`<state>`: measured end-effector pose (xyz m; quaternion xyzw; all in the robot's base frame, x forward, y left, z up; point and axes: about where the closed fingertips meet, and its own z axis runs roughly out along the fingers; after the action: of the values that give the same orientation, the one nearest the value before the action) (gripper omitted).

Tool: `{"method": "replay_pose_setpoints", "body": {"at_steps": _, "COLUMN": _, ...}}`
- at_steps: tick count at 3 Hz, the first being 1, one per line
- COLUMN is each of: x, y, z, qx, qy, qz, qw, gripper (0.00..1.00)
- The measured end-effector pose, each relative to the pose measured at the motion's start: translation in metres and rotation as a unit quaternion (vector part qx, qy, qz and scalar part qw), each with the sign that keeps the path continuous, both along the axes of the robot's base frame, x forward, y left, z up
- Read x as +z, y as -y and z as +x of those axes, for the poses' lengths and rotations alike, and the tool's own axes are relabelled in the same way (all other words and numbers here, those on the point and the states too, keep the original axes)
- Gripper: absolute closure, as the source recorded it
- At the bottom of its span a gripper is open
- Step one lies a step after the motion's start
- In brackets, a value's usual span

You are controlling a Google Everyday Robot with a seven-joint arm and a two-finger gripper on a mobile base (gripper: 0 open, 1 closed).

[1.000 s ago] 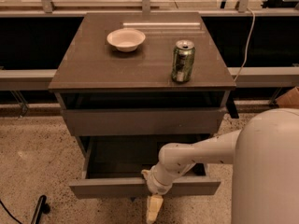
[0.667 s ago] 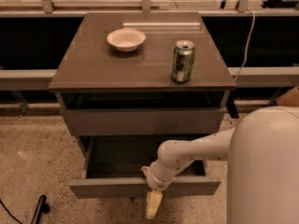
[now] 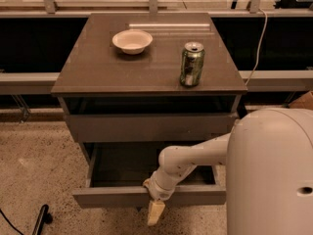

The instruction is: Open middle drawer

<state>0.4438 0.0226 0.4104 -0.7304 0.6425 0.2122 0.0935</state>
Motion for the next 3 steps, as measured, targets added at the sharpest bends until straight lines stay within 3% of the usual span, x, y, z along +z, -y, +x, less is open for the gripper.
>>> {"method": "replay_pose_setpoints", "body": {"at_steps": 1, "x": -0.002, "y": -0.007, "z": -0.011, "qx": 0.014, "qy": -0.018, "qz": 0.004, "qw": 0.9997, "gripper": 0.46}}
{"method": "replay_pose_setpoints", "body": {"at_steps": 2, "x": -0.001, "y": -0.007, "z": -0.011, "qx": 0.014, "qy": -0.018, "qz": 0.004, "qw": 0.9997, "gripper": 0.69}}
{"method": "replay_pose_setpoints", "body": {"at_steps": 3, "x": 0.013, "y": -0.022, "z": -0.029, "qx": 0.060, "qy": -0.029, "qz": 0.010, "qw": 0.9977, "gripper": 0.71}}
